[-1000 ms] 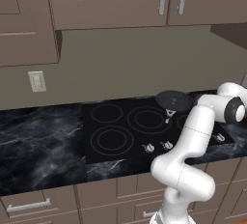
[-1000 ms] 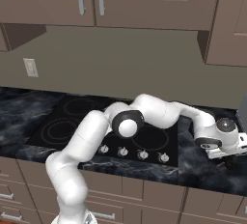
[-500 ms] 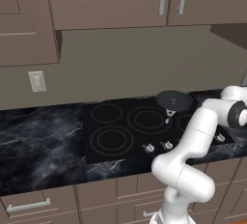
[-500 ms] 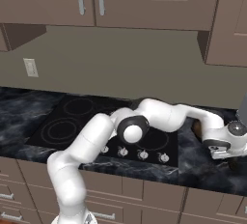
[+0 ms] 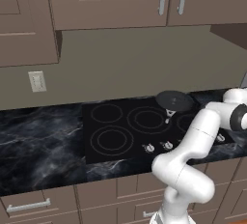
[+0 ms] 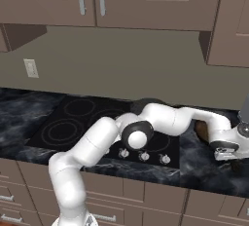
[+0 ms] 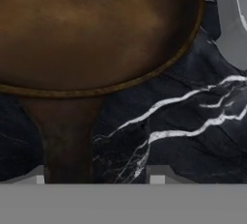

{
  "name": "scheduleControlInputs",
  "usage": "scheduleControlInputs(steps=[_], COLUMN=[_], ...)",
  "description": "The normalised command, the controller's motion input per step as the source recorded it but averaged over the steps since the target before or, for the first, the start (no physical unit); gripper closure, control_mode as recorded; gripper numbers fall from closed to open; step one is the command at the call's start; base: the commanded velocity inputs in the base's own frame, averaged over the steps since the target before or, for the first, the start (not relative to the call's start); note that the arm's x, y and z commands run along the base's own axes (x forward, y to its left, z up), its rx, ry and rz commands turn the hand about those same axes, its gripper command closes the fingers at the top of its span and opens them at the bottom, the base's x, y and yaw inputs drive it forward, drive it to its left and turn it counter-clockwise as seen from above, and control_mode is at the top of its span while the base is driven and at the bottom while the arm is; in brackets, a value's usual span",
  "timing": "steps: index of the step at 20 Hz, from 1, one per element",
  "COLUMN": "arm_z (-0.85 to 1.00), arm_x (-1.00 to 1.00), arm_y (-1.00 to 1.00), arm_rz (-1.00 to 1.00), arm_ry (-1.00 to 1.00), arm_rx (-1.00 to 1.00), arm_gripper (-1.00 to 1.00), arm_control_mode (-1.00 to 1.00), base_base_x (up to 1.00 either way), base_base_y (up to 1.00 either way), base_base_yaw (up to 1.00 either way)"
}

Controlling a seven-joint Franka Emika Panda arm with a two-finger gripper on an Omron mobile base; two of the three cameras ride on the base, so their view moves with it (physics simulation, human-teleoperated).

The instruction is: Place both pans onto different burners. Then place the onion and the steak on different pans.

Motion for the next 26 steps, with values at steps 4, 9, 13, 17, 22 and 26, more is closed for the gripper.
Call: scheduleControlInputs(steps=[4, 9, 13, 17, 22, 26], arm_z=[-0.28, -0.21, 0.0, 0.17, 0.06, 0.12], arm_x=[0.0, -0.05, -0.36, -0.65, -0.62, -0.45], arm_y=[0.03, 0.2, 0.58, 0.9, 0.91, 0.74], arm_rz=[0.0, 0.05, 0.13, 0.16, 0.18, 0.16], arm_ry=[0.0, 0.0, -0.05, -0.09, -0.07, -0.07], arm_rx=[0.0, -0.01, -0.11, -0.2, -0.23, -0.22], arm_gripper=[1.0, 1.0, 1.0, 1.0, 1.0, 1.0], arm_control_mode=[-1.0, -1.0, -1.0, -1.0, -1.0, -1.0], base_base_x=[0.0, 0.0, 0.0, 0.0, 0.0, 0.0], base_base_y=[0.0, 0.0, 0.0, 0.0, 0.0, 0.0], base_base_yaw=[0.0, 0.0, 0.0, 0.0, 0.0, 0.0])
